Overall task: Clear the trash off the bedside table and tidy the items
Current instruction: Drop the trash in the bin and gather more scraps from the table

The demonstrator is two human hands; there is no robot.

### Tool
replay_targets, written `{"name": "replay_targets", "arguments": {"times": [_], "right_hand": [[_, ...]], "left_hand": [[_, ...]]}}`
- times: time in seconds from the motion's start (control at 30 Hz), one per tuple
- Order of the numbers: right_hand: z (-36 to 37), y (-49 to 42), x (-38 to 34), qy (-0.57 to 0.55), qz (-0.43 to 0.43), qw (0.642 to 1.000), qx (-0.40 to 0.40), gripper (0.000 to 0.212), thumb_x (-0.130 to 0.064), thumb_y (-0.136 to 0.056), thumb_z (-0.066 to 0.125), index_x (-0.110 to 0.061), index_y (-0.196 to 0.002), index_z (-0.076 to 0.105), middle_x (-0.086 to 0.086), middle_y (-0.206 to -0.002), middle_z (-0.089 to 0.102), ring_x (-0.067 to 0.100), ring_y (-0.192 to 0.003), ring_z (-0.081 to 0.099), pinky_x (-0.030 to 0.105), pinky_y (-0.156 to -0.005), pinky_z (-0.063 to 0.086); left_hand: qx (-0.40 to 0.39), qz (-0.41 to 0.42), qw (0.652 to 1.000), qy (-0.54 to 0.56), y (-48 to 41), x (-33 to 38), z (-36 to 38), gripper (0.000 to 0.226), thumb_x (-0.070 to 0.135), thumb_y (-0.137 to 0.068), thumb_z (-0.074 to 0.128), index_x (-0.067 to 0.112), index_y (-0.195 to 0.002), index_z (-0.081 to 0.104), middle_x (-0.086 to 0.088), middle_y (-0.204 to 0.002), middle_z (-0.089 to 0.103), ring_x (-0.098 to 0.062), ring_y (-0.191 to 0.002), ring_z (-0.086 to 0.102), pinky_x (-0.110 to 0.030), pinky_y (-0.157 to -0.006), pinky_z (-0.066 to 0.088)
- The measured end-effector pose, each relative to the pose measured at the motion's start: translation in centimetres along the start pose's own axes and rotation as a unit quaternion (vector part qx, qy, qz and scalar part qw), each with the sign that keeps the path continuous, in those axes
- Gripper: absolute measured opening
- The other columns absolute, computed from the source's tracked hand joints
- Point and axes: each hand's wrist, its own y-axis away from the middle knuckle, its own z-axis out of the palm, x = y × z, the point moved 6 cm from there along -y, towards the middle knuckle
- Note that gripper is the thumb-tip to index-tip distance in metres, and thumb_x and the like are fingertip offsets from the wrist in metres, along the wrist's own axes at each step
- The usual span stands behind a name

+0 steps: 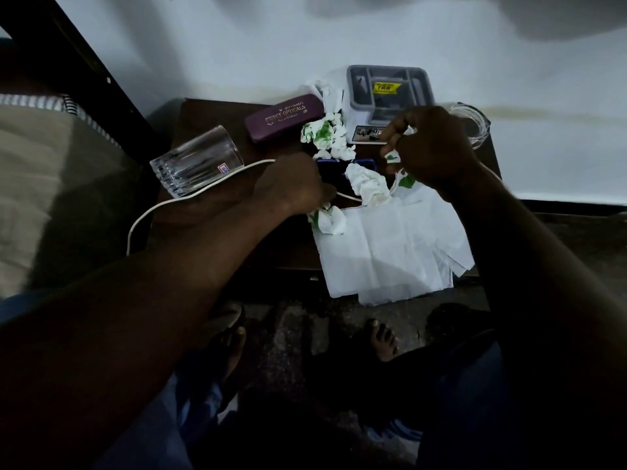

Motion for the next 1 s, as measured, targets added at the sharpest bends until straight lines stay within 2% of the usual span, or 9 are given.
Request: {"name": "replay_targets", "arguments": {"times": [0.2, 0.33, 0.4, 0.5, 0.6, 0.67, 0.83, 0.93, 1.0], "right_hand": [[-0.5, 0.0, -0.4, 0.057, -0.056, 0.996, 0.024, 0.013, -0.024, -0.090, 0.067, -0.017, -0.082, 0.075, -0.002, -0.073, 0.074, 0.013, -0.066, 0.070, 0.035, -0.076, 0.060], [-0.1, -0.2, -0.3, 0.064, -0.065, 0.996, 0.019, 0.021, -0.038, -0.086, 0.075, -0.019, -0.076, 0.074, -0.005, -0.074, 0.074, 0.009, -0.069, 0.069, 0.011, -0.060, 0.047], [0.2, -0.4, -0.3, 0.063, -0.063, 0.996, 0.007, 0.027, -0.045, -0.085, 0.077, -0.018, -0.078, 0.075, -0.005, -0.081, 0.075, 0.008, -0.078, 0.068, 0.016, -0.068, 0.049], [1.1, 0.0, -0.9, -0.032, -0.057, 0.995, -0.079, 0.039, -0.057, -0.080, 0.079, -0.018, -0.083, 0.077, -0.012, -0.071, 0.072, 0.001, -0.059, 0.058, 0.027, -0.065, 0.049], [2.5, 0.9, -1.6, -0.065, -0.060, 0.980, -0.180, 0.037, -0.057, -0.079, 0.081, -0.021, -0.088, 0.079, -0.015, -0.084, 0.076, -0.003, -0.049, 0.052, 0.016, -0.051, 0.046], [2.9, 0.9, -1.8, 0.001, -0.098, 0.980, -0.176, 0.025, -0.045, -0.083, 0.083, -0.020, -0.085, 0.079, -0.023, -0.070, 0.069, -0.009, -0.050, 0.055, 0.008, -0.050, 0.042], [2.1, -0.1, -0.7, 0.120, -0.107, 0.981, -0.112, 0.010, -0.027, -0.090, 0.074, -0.019, -0.085, 0.080, -0.011, -0.090, 0.075, -0.002, -0.069, 0.060, 0.024, -0.078, 0.051], [1.0, -1.2, 0.8, 0.126, -0.071, 0.987, -0.065, 0.014, -0.024, -0.088, 0.068, -0.027, -0.080, 0.078, -0.021, -0.077, 0.070, -0.011, -0.061, 0.061, 0.008, -0.052, 0.045], [0.6, -1.6, 1.7, 0.138, -0.055, 0.988, -0.040, 0.012, -0.026, -0.087, 0.069, -0.027, -0.082, 0.079, -0.017, -0.083, 0.070, -0.006, -0.066, 0.061, 0.012, -0.051, 0.043]], "left_hand": [[0.086, 0.027, 0.994, 0.059, 0.0, 1.2, -4.1, 0.038, 0.044, -0.091, 0.061, 0.009, -0.089, 0.075, -0.008, -0.090, 0.073, -0.020, -0.078, 0.065, -0.027, -0.066, 0.046], [0.073, -0.004, 0.977, 0.201, -0.3, 1.1, -5.7, 0.024, 0.028, -0.088, 0.067, 0.006, -0.079, 0.070, 0.003, -0.065, 0.058, 0.000, -0.054, 0.046, -0.027, -0.056, 0.036], [0.061, -0.012, 0.972, 0.227, -0.2, 1.2, -5.8, 0.025, 0.025, -0.088, 0.066, 0.001, -0.089, 0.072, -0.001, -0.072, 0.058, -0.006, -0.061, 0.048, -0.026, -0.057, 0.038], [0.061, -0.020, 0.956, 0.286, -0.1, 1.1, -6.1, 0.018, 0.019, -0.092, 0.061, 0.003, -0.091, 0.070, -0.007, -0.077, 0.054, -0.012, -0.066, 0.047, -0.025, -0.055, 0.035], [0.083, -0.031, 0.929, 0.359, -0.2, 0.7, -6.4, 0.020, 0.009, -0.094, 0.059, 0.012, -0.075, 0.057, 0.000, -0.062, 0.046, -0.005, -0.050, 0.040, -0.022, -0.046, 0.030], [0.091, -0.035, 0.901, 0.424, -0.4, 0.3, -6.3, 0.028, 0.005, -0.094, 0.063, 0.014, -0.070, 0.053, 0.000, -0.058, 0.051, -0.007, -0.049, 0.045, -0.020, -0.044, 0.033], [0.086, -0.067, 0.890, 0.443, -0.6, -0.3, -6.4, 0.020, 0.031, -0.101, 0.062, 0.024, -0.082, 0.063, 0.000, -0.084, 0.062, -0.013, -0.068, 0.052, -0.021, -0.050, 0.036], [0.044, -0.106, 0.854, 0.508, 0.0, -0.7, -6.9, 0.045, 0.057, -0.095, 0.063, 0.024, -0.065, 0.070, 0.003, -0.072, 0.064, -0.015, -0.059, 0.052, -0.021, -0.054, 0.036], [-0.001, -0.134, 0.831, 0.540, 0.4, -0.9, -6.8, 0.046, 0.067, -0.077, 0.077, 0.025, -0.062, 0.069, 0.003, -0.071, 0.062, -0.014, -0.059, 0.051, -0.021, -0.050, 0.037]]}}
